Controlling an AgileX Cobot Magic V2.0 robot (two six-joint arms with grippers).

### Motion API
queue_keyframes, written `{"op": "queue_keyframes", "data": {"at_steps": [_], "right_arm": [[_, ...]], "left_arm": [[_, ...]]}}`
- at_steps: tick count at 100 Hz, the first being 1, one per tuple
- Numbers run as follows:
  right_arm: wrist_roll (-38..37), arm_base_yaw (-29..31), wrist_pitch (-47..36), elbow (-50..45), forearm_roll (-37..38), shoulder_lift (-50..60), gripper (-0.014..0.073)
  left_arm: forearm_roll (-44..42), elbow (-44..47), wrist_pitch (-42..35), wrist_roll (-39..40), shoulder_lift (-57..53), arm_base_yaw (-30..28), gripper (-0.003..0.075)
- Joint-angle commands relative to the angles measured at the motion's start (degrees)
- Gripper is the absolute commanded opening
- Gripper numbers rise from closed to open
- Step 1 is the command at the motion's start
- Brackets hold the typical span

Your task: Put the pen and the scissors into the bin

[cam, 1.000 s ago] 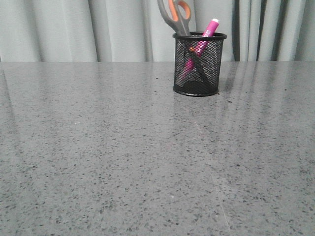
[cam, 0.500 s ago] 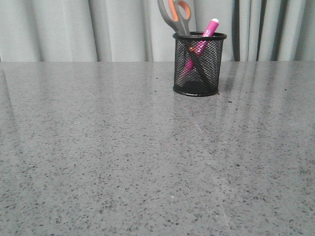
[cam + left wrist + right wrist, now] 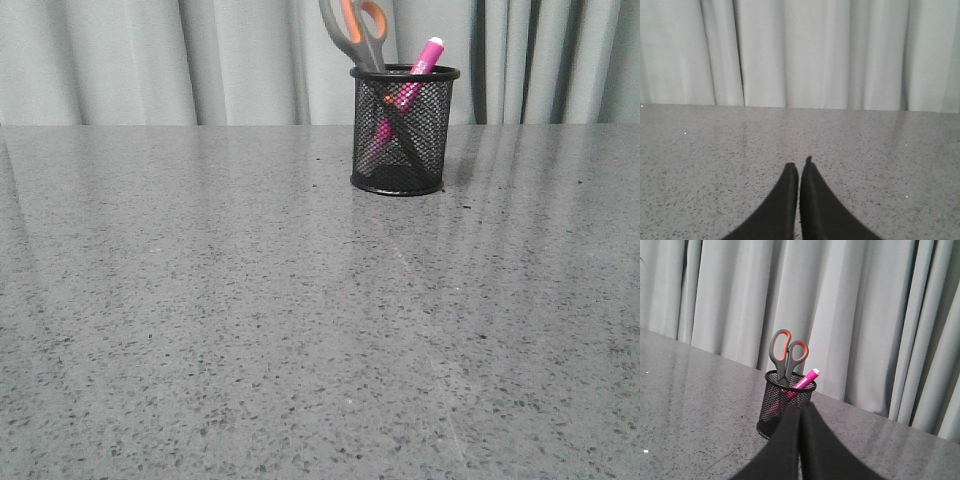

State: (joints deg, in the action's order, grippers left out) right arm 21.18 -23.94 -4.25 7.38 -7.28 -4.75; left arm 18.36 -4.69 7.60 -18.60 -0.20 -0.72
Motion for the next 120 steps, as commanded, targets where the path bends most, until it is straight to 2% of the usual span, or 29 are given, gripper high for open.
{"op": "queue_keyframes", "data": {"at_steps": [1,16,31,120], "right_arm": [[0.34,0.44,-4.20,1.49,0.14,-0.37,-0.0076],[0.34,0.44,-4.20,1.49,0.14,-0.37,-0.0076],[0.34,0.44,-4.20,1.49,0.14,-0.37,-0.0076],[0.34,0.44,-4.20,1.49,0.14,-0.37,-0.0076]], "left_arm": [[-8.80,0.68,-7.98,9.14,-1.14,2.24,-0.0019],[-11.64,4.11,-9.60,11.62,-1.25,3.60,-0.0019],[-17.43,6.82,-9.23,18.14,-1.51,1.86,-0.0019],[-15.33,7.29,-8.32,18.03,-1.90,1.59,-0.0019]]}}
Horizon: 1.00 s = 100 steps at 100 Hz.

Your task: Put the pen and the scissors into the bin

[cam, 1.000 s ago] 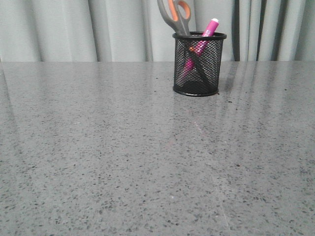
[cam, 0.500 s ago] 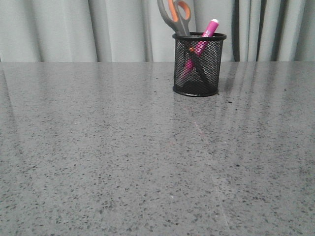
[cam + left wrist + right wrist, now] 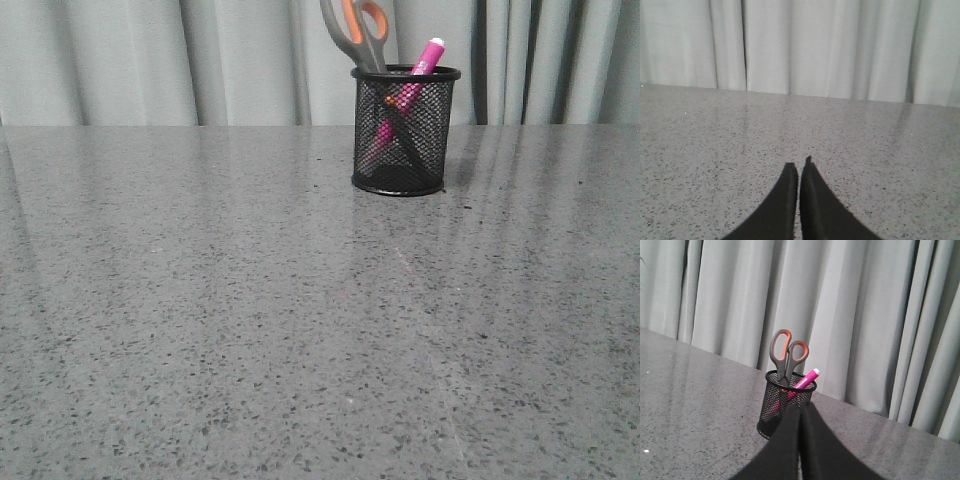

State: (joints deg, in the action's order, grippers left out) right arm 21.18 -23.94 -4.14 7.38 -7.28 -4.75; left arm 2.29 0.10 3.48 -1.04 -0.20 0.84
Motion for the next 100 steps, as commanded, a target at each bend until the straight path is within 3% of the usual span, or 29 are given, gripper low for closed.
{"op": "queue_keyframes", "data": {"at_steps": [1,80,91,100], "right_arm": [[0.34,0.44,-4.32,1.49,0.14,-0.37,-0.0076],[0.34,0.44,-4.32,1.49,0.27,-0.37,-0.0076],[-2.33,2.94,-2.61,1.49,0.27,-0.37,-0.0076],[-5.02,8.99,1.03,0.98,0.27,-0.37,-0.0076]], "left_arm": [[0.74,2.51,-4.20,0.47,-1.90,0.04,-0.0019],[0.74,2.51,-4.20,0.47,-1.90,0.04,-0.0019],[0.74,2.51,-4.20,0.47,-1.90,0.04,-0.0019],[0.74,2.51,-4.20,0.47,-1.90,0.04,-0.0019]]}}
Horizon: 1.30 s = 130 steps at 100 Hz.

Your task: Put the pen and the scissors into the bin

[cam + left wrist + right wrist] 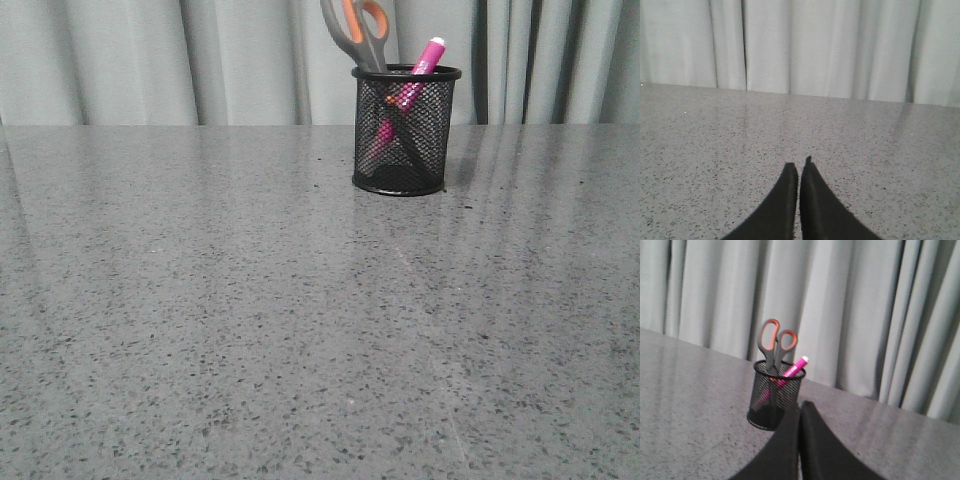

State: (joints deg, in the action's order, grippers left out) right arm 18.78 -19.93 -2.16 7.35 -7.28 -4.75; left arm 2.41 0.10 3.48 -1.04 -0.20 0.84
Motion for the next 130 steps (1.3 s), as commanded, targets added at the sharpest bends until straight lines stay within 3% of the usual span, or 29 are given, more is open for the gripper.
{"op": "queue_keyframes", "data": {"at_steps": [1,19,37,72,130], "right_arm": [[-2.89,5.52,-0.95,1.00,0.27,-0.37,-0.0076],[-5.93,16.35,-0.63,-2.19,0.48,-0.02,-0.0076],[-6.62,19.45,0.11,-5.97,0.72,2.98,-0.0076],[-10.06,19.73,7.22,-8.74,5.65,6.51,-0.0076],[-10.06,19.73,6.60,-8.74,5.65,6.51,-0.0076]], "left_arm": [[0.62,2.51,-4.20,0.47,-1.90,0.04,-0.0019],[0.62,2.51,-4.20,0.47,-1.90,0.04,-0.0019],[0.62,2.51,-4.20,0.47,-1.90,0.04,-0.0019],[0.62,2.51,-4.20,0.47,-1.79,0.04,-0.0019],[0.62,2.51,-4.20,0.47,-1.79,0.04,-0.0019]]}}
